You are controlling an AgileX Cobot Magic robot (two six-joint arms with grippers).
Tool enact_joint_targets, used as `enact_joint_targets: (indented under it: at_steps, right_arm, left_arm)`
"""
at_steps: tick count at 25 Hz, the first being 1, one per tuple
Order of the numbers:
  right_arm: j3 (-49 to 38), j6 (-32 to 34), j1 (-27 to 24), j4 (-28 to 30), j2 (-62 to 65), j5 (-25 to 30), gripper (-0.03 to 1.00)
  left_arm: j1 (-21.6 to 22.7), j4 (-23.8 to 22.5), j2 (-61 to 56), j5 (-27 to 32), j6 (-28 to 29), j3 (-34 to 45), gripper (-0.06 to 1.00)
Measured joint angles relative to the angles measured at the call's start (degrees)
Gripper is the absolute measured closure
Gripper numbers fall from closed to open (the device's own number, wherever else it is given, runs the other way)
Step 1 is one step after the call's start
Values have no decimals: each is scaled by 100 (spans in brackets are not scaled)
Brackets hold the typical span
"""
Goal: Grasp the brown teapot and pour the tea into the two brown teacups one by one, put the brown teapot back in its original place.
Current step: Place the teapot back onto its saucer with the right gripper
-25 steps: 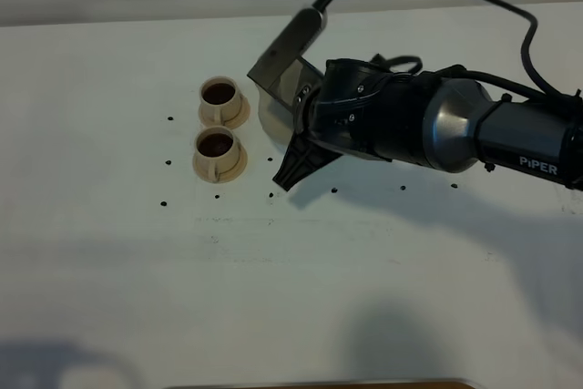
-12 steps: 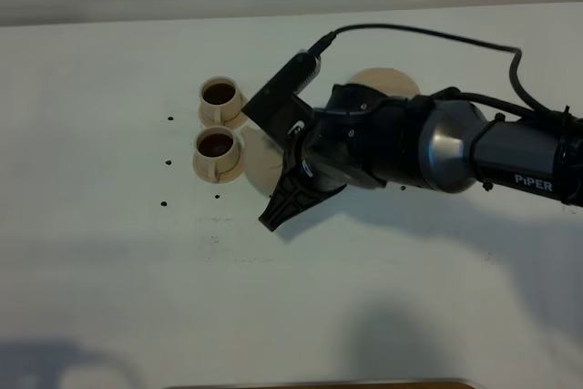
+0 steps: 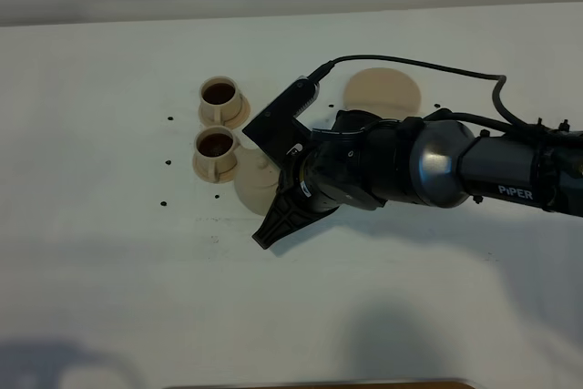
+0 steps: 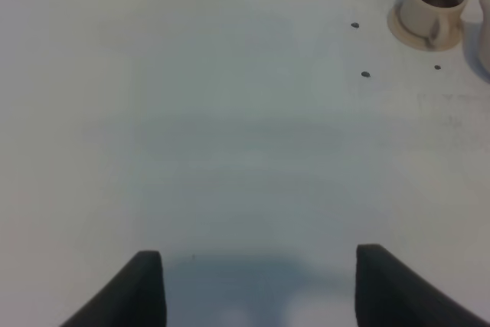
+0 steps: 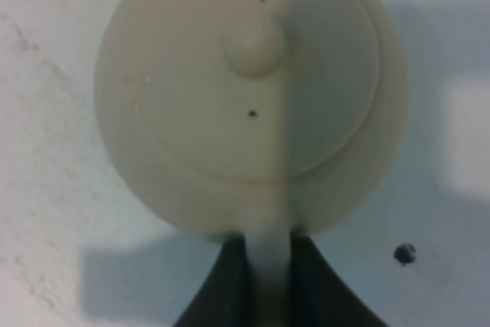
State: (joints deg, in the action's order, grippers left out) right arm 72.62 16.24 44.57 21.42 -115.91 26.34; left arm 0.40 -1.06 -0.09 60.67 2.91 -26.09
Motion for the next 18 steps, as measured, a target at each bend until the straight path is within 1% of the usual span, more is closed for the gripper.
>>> enact_joint_targets:
  at_steps: [5,9,13,18]
  right_arm:
    - [0,-108,0,-5,83,75,88]
    - [-1,-210,-83,11,574,86,88]
    - [26,-216,-513,81,968,94,88]
    - [180,-211,-1258,110,1009,226,88]
  left_arm:
    - [0,0,0,0,0,0,35]
    - [0,0,0,0,0,0,35]
    - [0,0,0,0,0,0,35]
    - [0,0,0,0,0,0,35]
